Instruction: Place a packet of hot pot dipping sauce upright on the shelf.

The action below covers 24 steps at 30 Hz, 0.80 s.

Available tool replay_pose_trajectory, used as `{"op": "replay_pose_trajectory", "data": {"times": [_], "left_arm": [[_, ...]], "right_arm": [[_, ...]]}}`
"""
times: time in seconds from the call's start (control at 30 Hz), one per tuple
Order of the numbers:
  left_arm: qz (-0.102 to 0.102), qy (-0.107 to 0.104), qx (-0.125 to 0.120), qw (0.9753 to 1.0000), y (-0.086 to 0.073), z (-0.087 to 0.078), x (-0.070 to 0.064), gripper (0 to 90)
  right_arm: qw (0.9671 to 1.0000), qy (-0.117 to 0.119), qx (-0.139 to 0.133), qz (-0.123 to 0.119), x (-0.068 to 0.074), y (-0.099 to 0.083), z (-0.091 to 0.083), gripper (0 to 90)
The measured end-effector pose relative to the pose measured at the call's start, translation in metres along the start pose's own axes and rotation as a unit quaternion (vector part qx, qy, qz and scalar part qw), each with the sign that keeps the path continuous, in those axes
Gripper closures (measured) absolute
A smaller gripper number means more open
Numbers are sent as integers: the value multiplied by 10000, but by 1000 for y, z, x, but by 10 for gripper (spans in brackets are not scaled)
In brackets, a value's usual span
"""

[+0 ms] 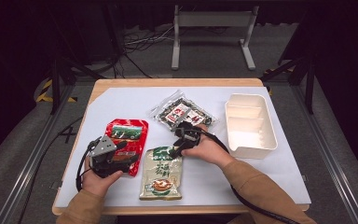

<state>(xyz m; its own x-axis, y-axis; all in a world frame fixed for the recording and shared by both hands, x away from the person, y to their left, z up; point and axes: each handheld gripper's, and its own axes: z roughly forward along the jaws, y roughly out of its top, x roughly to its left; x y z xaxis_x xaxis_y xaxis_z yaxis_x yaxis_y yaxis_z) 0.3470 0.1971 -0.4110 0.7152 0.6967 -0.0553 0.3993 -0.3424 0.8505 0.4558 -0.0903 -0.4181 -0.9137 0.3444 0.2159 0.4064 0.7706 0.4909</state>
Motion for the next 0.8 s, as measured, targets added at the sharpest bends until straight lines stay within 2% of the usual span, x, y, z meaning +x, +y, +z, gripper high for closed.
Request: {"op": "replay_pose_trajectory", "data": {"times": [0.37, 0.6, 0.8], "left_arm": [[-3, -6, 12, 10000, 0, 0, 0, 302], [-6, -5, 13, 10000, 0, 0, 0, 301], [4, -9, 28, 10000, 0, 0, 0, 301]], "right_arm": [[9996, 118, 169, -195, 2, 2, 3, 473], [9993, 195, 69, -320, 8, 4, -5, 499], [9986, 378, 39, -359, 15, 5, -12, 540]]}}
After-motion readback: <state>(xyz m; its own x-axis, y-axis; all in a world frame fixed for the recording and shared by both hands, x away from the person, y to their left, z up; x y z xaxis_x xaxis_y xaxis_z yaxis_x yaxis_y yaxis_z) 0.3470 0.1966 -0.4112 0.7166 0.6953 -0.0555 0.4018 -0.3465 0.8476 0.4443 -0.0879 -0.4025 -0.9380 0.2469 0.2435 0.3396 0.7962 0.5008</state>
